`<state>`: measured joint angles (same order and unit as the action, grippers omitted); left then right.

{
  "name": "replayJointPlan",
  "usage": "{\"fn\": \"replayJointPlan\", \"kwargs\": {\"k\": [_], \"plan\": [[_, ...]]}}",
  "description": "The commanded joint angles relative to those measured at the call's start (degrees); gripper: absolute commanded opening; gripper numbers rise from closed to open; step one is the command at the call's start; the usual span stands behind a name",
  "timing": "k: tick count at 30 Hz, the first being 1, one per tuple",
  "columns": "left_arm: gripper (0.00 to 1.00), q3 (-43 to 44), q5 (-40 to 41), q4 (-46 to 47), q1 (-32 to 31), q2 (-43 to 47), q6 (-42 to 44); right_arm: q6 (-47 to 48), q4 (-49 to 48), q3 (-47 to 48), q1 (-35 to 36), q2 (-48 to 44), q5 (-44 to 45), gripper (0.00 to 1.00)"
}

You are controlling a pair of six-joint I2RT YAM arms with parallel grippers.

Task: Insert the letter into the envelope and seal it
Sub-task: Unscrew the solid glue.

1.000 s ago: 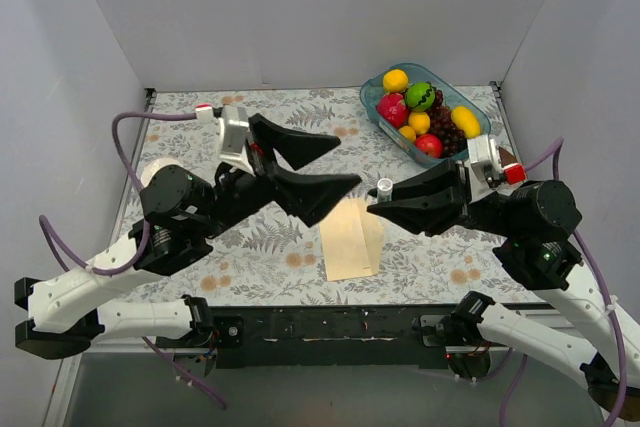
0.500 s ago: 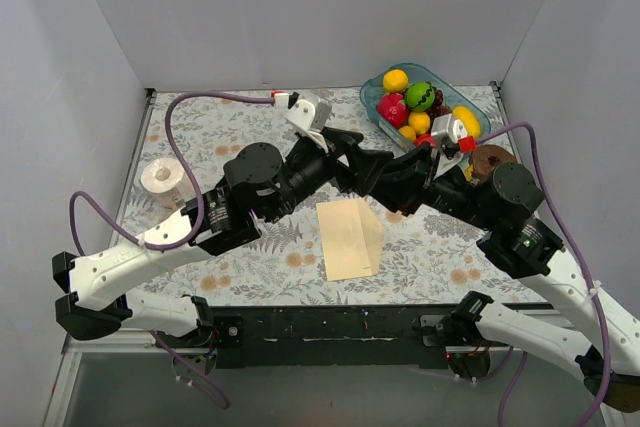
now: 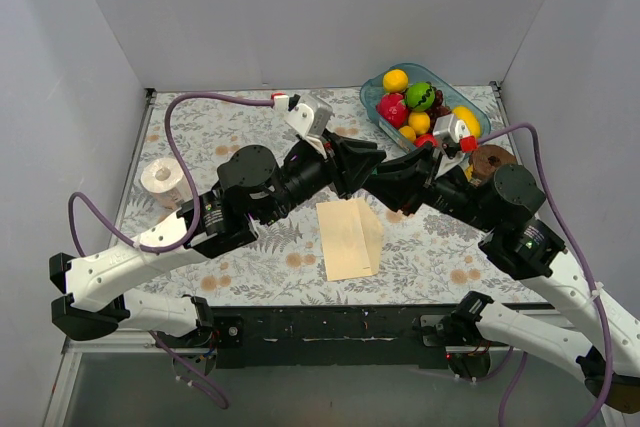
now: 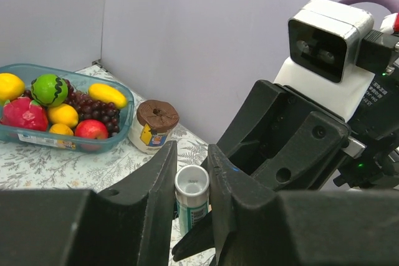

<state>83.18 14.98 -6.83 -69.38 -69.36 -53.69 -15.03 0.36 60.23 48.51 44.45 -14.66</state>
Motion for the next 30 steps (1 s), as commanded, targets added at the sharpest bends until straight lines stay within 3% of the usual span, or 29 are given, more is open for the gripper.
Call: {"fn": "replayJointPlan", "kwargs": {"k": [1,2,8,10,18,22,26,28,29,30], "plan": [[0.08,0.32,-1.79,0.33,0.04,1.07,0.61,0.00,-2.56,1.91,0.18,-1.03,1.30,0.01],[0.01,0.23,-2.23,0.41,0.04,1.16,0.52,0.00,-2.56,1.82,0.18,-1.12,1.30,0.01],[0.00,-1.52,-13.27,2.08,0.04,2.21,0.87,0.61,-3.96,1.47,0.18,-1.38,-1.86,0.01],[0.00,-1.44,-17.94,2.26,0.04,2.13,1.13,2.02,-4.66,1.91,0.18,-1.29,-7.12,0.01],[0.00,4.96,-48.77,0.60,0.13,-2.79,0.78,0.71,-13.18,3.06,0.18,-0.06,-33.66,0.01],[0.00,8.92,-55.75,-1.96,0.21,-6.74,0.60,-1.67,-16.18,2.97,0.18,0.03,-37.55,0.01],[0.03,9.29,-55.06,-2.31,0.21,-7.10,1.13,-2.55,-16.53,3.14,0.27,-0.06,-38.17,0.01],[0.40,7.80,-52.97,-0.92,0.13,-4.83,1.48,-1.94,-15.75,3.05,0.18,-0.41,-36.68,0.01],[0.75,7.18,-51.21,-0.47,0.13,-3.86,1.92,-1.33,-15.48,2.79,0.18,-0.93,-36.06,0.01],[0.87,6.22,-48.84,-0.12,0.13,-2.54,2.18,-0.89,-15.22,2.53,0.18,-1.29,-34.75,0.01]]}}
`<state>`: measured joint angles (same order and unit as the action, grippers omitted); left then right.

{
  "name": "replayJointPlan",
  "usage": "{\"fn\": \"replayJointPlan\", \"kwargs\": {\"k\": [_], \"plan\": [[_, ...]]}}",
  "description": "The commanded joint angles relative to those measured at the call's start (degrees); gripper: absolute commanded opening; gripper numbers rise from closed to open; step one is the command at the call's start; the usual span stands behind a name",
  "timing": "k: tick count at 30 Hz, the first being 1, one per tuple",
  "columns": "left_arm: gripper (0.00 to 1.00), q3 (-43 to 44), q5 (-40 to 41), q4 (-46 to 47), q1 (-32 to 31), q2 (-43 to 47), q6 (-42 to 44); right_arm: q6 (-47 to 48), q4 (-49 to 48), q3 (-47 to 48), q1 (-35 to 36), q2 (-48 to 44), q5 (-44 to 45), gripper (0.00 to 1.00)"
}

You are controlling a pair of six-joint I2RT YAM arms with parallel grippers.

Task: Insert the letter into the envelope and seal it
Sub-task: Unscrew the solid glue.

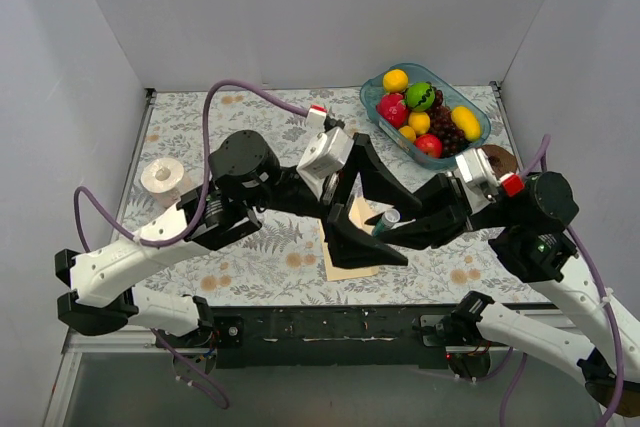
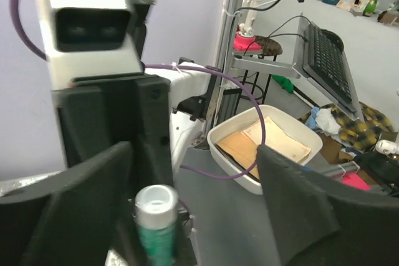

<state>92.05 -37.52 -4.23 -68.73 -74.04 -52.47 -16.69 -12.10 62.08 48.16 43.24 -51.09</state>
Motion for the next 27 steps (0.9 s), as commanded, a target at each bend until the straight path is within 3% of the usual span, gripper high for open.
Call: {"fn": "replayJointPlan", "kwargs": {"k": [1,7,8,11,13,27], "plan": [[0.95,-4.49,8.90,-1.76,-0.44,4.84,0.96,1.13,-2.41,0.41,0.53,-0.87,2.48,0.01],[0.98,-10.92,23.69,2.73,-0.53,15.32,1.31,3.15,1.35,-0.30,0.53,-1.85,9.86,0.01],[0.98,-11.36,29.64,2.74,-0.44,16.37,1.14,3.41,2.42,0.05,0.53,-1.50,11.52,0.01],[0.98,-10.93,40.02,1.25,-0.44,15.95,0.09,3.59,6.98,1.90,0.44,0.26,19.96,0.01],[0.92,-8.91,47.78,-1.99,-0.44,14.46,-0.18,2.72,7.88,3.12,0.53,1.57,24.27,0.01],[0.73,0.76,52.46,-13.87,-1.32,2.06,0.96,0.16,11.04,4.10,0.53,3.34,31.93,0.01]]}}
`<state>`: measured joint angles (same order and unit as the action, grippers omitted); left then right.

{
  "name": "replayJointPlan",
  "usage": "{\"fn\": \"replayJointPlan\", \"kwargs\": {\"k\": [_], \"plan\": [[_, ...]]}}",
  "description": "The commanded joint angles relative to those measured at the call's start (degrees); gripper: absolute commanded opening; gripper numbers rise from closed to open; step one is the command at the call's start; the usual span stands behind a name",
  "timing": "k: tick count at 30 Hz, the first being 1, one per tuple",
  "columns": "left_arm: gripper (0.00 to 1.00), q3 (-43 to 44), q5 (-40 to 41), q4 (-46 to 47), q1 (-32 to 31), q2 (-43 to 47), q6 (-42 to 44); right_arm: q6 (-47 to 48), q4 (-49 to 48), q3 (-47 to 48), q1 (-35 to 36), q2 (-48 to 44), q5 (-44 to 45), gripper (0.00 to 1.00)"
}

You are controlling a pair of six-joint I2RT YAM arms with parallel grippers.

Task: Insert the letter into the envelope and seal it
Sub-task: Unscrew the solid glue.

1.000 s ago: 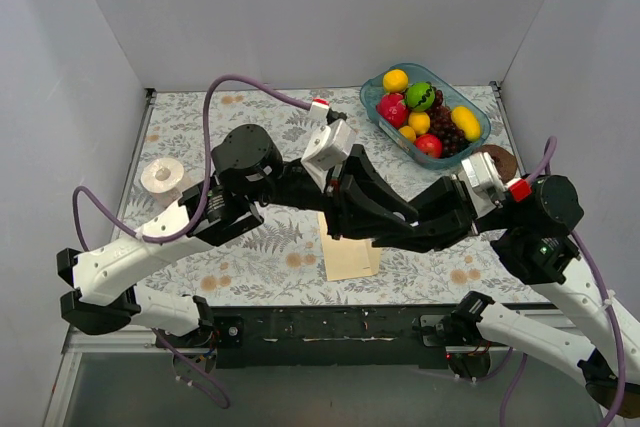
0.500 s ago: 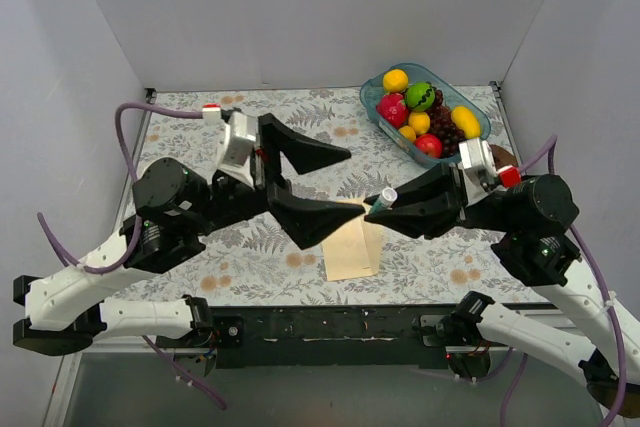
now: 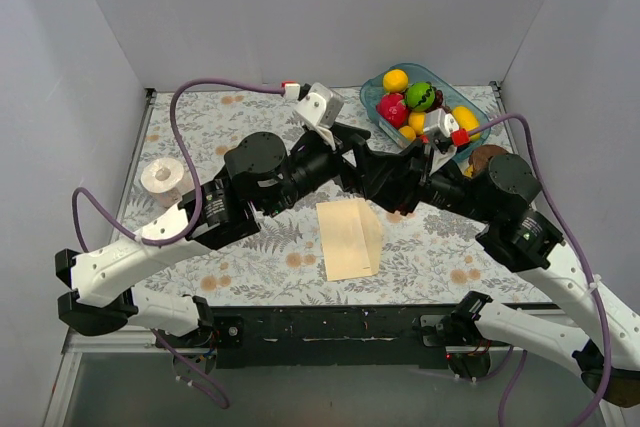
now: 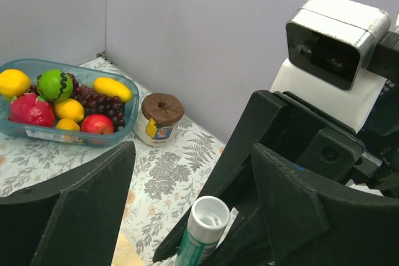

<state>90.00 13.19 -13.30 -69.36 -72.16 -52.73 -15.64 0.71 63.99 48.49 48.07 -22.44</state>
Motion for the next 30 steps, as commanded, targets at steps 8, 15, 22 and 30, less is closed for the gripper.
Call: {"fn": "replayJointPlan", "kwargs": {"k": [8,15,22,30], "plan": [[0.51,4.92,4.56,-7.44,-2.35,-1.67,2.72,-0.53,-0.80,1.93,0.20,-2.02,5.73,0.01],[0.41,4.93,3.95,-7.71,-2.71,-2.11,3.16,-0.27,-0.80,1.67,0.20,-2.46,9.25,0.01],[0.13,5.01,4.12,-7.79,-2.71,-2.11,3.42,-0.01,-0.80,1.32,0.20,-3.07,9.87,0.01],[0.00,3.35,0.09,-7.00,-2.71,-0.79,3.34,1.05,-0.80,0.97,0.20,-3.51,7.59,0.01]]}}
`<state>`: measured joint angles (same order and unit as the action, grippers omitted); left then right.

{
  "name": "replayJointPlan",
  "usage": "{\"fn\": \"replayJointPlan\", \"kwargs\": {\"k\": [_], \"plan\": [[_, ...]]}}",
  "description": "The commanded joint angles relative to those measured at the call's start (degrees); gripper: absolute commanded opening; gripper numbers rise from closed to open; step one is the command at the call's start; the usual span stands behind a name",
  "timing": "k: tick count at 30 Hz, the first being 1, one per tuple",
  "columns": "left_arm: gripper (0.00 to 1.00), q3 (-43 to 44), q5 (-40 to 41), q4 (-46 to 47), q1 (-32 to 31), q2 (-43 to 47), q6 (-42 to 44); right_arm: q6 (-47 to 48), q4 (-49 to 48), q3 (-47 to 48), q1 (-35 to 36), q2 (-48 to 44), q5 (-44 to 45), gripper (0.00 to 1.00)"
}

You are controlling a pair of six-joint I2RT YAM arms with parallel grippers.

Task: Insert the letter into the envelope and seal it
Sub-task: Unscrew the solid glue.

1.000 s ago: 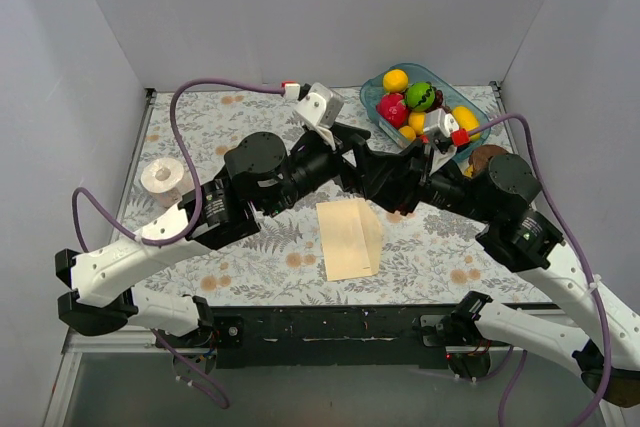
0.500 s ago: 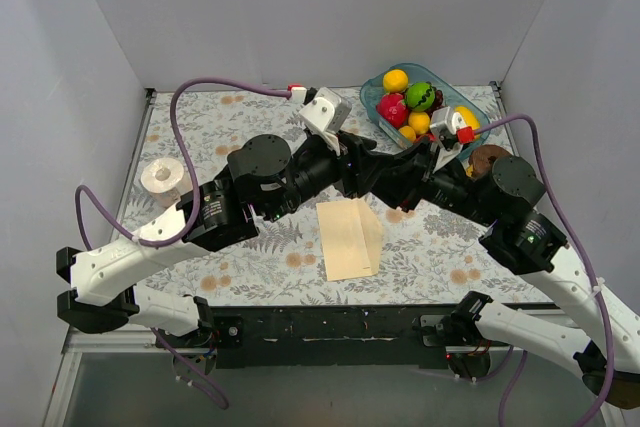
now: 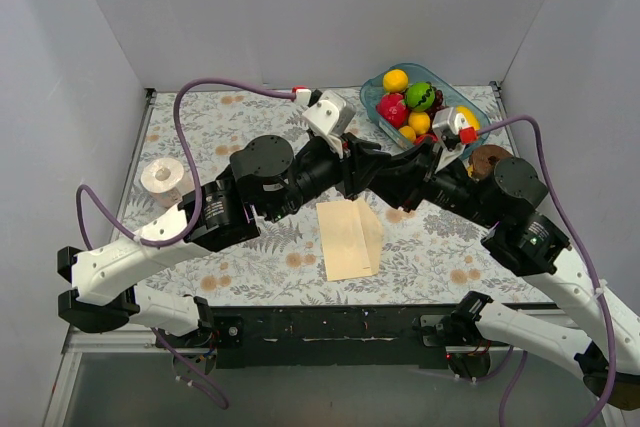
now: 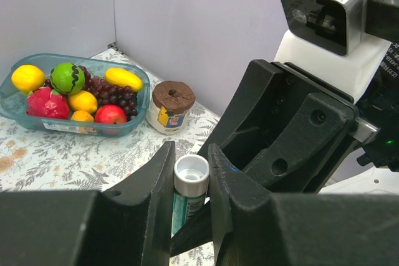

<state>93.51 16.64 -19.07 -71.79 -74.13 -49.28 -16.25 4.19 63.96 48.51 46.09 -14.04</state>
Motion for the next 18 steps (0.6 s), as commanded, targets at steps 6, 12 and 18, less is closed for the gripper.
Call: {"fn": "replayJointPlan", "kwargs": {"k": [6,12,18], "plan": [[0.00,-5.53,-16.53,4.82,-0.28,5.65,0.23,3.07,-9.53,0.02,0.18,-1.79,-13.89,0.01],[0.00,-5.45,-32.62,7.03,-0.28,6.10,0.76,0.79,-17.45,-0.95,0.18,-2.32,-27.87,0.01],[0.00,1.05,-48.36,0.81,-0.19,0.13,1.64,-4.74,-23.96,0.01,0.18,0.14,-40.44,0.01]]}}
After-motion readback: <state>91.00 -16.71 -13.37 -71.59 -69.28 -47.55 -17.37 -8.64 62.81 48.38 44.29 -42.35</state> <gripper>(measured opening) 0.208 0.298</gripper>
